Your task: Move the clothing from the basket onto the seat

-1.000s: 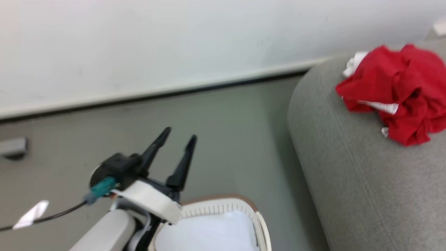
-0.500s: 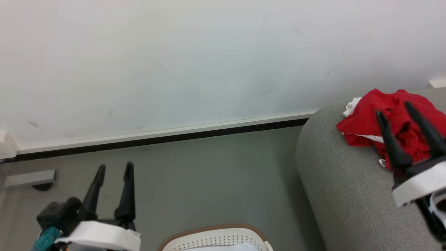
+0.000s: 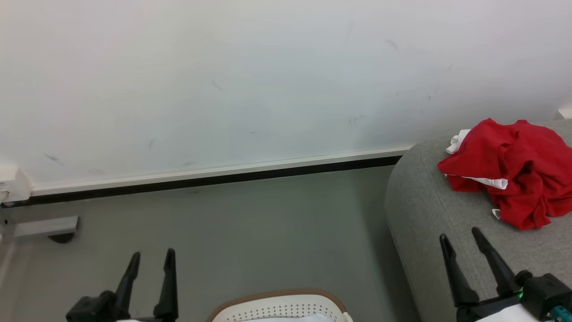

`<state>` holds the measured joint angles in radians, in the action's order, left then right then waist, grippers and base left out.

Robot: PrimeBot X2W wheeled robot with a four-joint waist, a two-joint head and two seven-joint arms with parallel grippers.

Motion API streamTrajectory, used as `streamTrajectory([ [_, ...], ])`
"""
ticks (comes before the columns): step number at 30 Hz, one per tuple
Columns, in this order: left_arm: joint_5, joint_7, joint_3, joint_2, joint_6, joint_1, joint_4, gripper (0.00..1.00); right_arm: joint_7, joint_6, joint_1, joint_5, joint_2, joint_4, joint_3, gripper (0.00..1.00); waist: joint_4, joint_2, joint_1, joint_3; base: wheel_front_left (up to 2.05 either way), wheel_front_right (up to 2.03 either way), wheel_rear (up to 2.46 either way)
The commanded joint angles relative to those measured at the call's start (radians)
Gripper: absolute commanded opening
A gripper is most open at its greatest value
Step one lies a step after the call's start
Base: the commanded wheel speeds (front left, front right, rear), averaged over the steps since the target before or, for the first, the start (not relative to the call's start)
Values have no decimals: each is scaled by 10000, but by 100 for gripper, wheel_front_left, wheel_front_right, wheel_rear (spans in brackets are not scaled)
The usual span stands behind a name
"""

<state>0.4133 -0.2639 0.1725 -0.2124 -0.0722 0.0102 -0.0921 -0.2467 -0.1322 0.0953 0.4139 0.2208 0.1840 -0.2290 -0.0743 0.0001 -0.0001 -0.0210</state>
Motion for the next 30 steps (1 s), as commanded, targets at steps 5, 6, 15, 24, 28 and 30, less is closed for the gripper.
streamTrajectory([
  [5,-727,-8,-558,404,414,355,-273,100,-171,29,-317,-25,-318,78,122,100,-34,-1,1,-72,0,0,0],
  [6,-823,-8,-665,496,480,383,-291,100,-182,29,-341,-32,-363,72,166,100,-33,-1,1,-79,0,0,0],
  [15,-1441,-8,-1327,1107,1075,420,-452,100,-187,29,-244,-226,-461,-90,272,100,-14,-1,1,-87,0,0,0],
  [24,-1848,-8,-1671,1414,1405,377,-616,100,-190,29,-263,-267,-503,-76,200,100,-62,-1,1,-134,0,0,0],
  [28,-1935,-8,-1772,1481,1486,369,-685,100,-190,29,-265,-243,-536,-36,161,100,-92,-1,1,-139,0,0,0],
  [30,-1894,-8,-1799,1518,1554,361,-732,100,-191,29,-244,-233,-546,-21,143,100,-108,-1,1,-141,0,0,0],
])
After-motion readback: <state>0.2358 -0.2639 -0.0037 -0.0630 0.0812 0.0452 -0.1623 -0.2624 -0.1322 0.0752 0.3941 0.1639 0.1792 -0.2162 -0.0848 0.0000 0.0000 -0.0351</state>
